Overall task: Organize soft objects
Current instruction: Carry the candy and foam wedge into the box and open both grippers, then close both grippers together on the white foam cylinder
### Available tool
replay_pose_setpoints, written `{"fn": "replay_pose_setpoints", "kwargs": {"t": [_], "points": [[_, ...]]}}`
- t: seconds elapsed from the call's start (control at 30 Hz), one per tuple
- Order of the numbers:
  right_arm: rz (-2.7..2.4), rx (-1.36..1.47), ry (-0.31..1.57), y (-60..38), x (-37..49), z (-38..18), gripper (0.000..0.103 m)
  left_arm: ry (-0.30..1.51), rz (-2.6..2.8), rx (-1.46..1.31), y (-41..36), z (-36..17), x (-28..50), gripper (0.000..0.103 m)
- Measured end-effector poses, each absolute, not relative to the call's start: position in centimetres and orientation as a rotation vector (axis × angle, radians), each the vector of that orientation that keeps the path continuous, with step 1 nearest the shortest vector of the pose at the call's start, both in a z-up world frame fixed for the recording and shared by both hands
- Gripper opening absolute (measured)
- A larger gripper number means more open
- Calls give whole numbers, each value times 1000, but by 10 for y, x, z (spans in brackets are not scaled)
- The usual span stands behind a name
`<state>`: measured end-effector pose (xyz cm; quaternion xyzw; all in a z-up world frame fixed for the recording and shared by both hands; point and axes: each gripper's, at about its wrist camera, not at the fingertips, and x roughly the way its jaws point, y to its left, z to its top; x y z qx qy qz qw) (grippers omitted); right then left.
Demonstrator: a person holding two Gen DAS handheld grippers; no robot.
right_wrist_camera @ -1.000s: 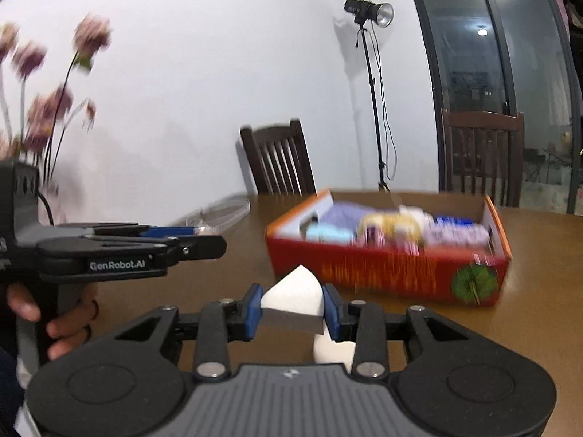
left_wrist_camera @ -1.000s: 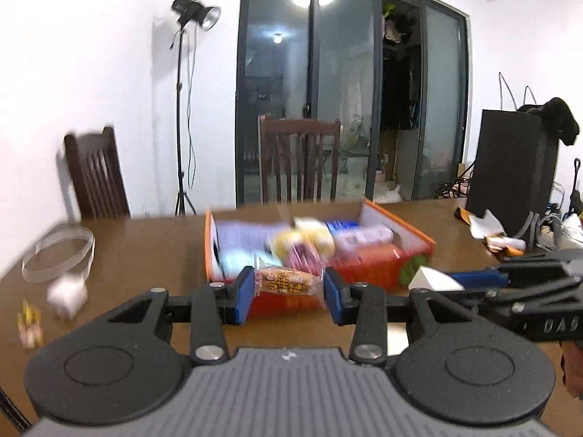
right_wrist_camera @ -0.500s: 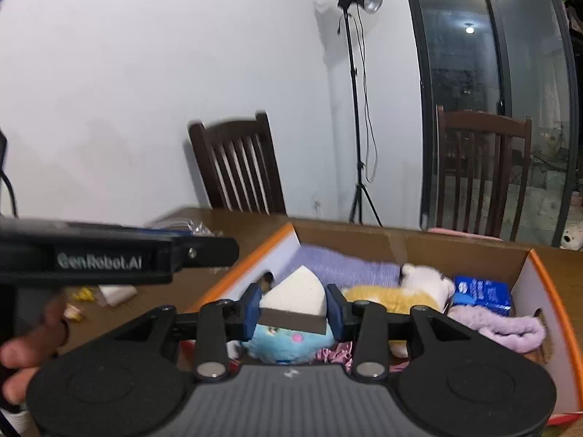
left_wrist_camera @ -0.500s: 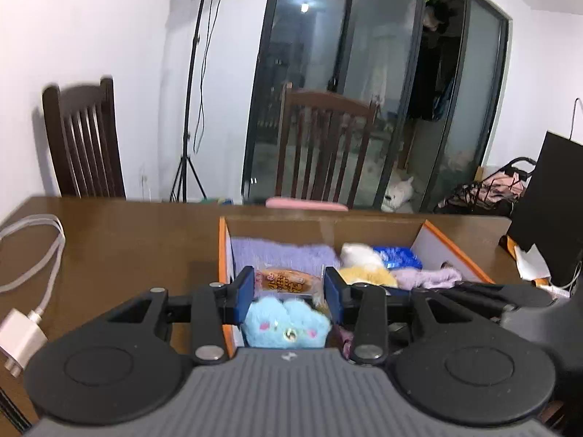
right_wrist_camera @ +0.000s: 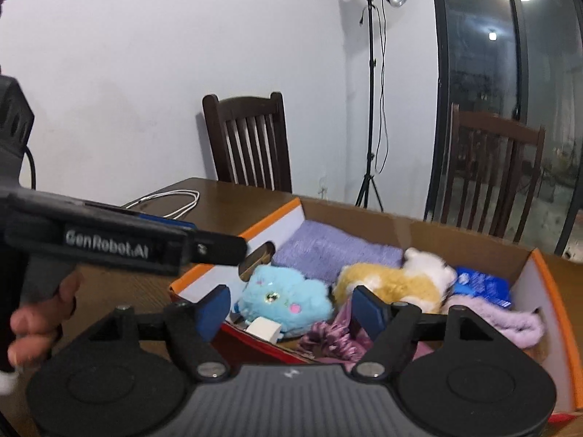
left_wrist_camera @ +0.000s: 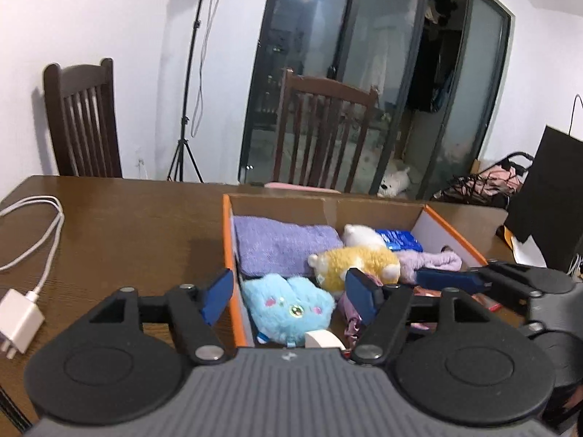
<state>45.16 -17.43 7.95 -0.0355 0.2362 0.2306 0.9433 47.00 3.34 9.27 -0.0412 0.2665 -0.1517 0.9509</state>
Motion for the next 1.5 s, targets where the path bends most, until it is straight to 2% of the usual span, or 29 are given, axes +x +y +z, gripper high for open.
{"fn": "replay_pose_setpoints", "kwargs": {"t": [0.3,0.47,0.83,1.0,1.23,1.33,1.4,1.5], "points": [[373,-59,384,-218,400,135,80,450,-262,-37,41,128,401,78],[352,-49,334,-242,342,145,86,404,-211,-12,48,117,326,83],[324,-12,372,-260,220,82,89,450,-215,-79,33,68,200,88],[343,16,440,-264,190,57,89,484,-226,-25,14,60,190,88],[337,87,466,-275,191,47,89,514,-265,-10,-4,53,205,88],[353,122,484,-277,206,44,86,551,-329,-44,-11,49,224,79],[371,146,499,-279,222,42,76,576,-357,-59,-18,47,241,65],[389,202,520,-279,253,39,65,591,-407,-78,-30,43,273,62]]}}
